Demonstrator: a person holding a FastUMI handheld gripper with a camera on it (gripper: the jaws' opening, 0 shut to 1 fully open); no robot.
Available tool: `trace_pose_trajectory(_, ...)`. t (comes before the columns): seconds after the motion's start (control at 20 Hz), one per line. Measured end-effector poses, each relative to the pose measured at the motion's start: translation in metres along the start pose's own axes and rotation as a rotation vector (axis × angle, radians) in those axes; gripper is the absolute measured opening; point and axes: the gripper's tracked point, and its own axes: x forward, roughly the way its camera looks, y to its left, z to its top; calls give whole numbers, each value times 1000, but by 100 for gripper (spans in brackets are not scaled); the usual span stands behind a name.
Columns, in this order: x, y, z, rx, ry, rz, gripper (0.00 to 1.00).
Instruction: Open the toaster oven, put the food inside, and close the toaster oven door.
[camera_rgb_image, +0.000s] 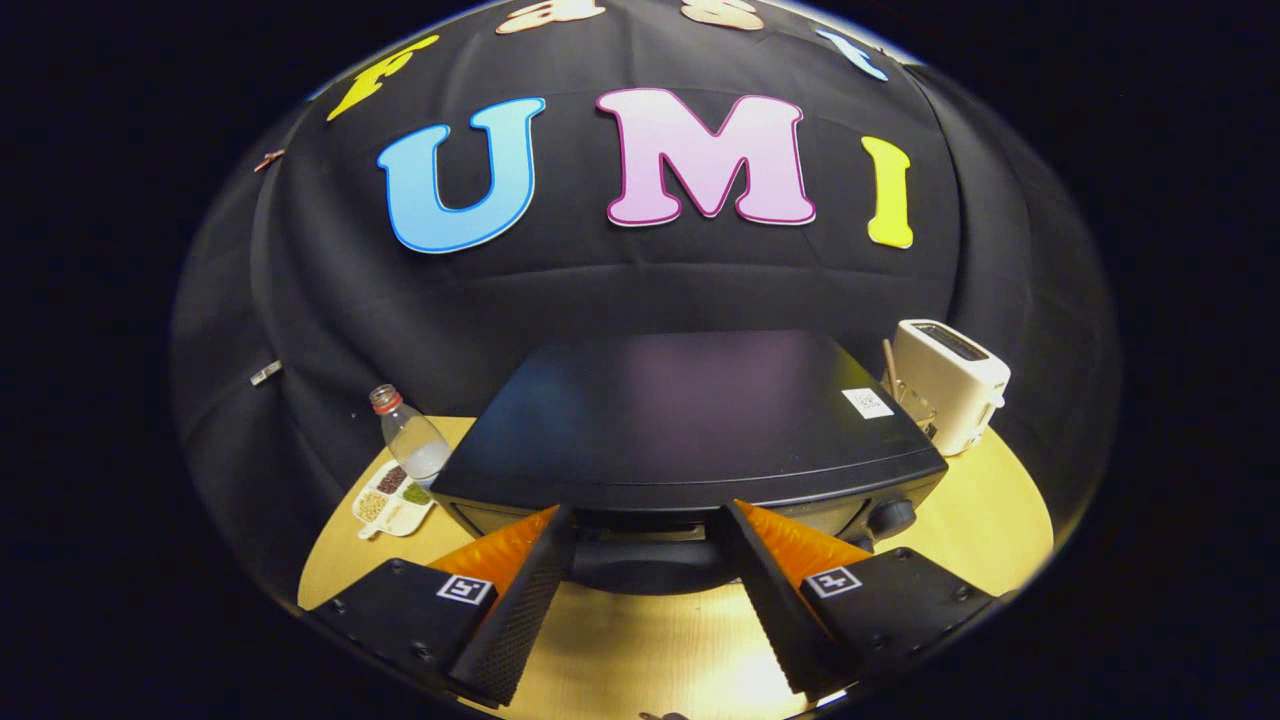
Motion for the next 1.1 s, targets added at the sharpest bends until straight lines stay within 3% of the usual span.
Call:
trace_pose_trajectory(0.25,-18,0,-19,-5,54,14,97)
trace_pose_trajectory(0.5,-67,0,-96,-51,266,48,97)
trace_pose_trajectory(0.65,-86,1,-136,0,385,67,97)
trace_pose_trajectory(1.1,-103,-6,-141,10,405,76,97)
